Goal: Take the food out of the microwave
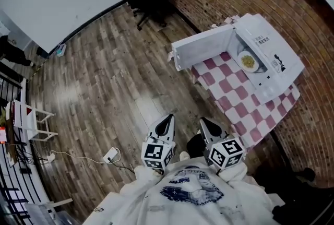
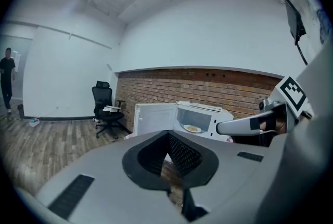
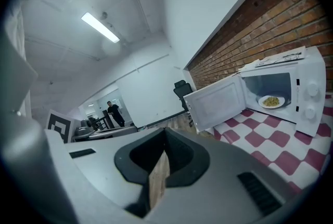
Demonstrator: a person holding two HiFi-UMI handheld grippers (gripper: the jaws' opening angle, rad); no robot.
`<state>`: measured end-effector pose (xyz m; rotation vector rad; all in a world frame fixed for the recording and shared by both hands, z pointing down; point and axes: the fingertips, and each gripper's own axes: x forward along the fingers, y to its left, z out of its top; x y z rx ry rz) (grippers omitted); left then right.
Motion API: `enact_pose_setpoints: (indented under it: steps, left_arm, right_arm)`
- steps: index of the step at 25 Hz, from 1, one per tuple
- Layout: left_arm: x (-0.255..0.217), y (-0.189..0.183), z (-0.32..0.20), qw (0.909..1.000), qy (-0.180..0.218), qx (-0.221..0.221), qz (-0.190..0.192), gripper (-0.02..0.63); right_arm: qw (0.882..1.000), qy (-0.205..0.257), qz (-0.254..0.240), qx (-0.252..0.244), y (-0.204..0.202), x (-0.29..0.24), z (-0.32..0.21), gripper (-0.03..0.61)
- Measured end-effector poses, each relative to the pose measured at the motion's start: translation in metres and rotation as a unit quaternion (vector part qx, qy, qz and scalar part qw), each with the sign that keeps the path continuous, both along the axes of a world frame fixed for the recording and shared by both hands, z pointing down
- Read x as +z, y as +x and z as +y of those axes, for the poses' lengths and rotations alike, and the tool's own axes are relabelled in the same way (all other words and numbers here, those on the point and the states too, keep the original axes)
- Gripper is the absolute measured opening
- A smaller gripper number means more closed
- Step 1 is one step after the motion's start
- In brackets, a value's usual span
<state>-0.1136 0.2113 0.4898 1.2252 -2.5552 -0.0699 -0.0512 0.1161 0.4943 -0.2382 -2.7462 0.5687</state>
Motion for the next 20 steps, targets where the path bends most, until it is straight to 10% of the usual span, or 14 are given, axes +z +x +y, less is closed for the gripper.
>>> enact_pose_setpoints:
  steps: [20]
  left_arm:
    - [-0.008, -0.095, -0.228, 0.9891, -0.008, 0.147, -0.01, 0.008]
  right_arm:
    - [0.99, -0.007, -0.006, 0.143, -0.072, -0.003, -0.204, 0.014]
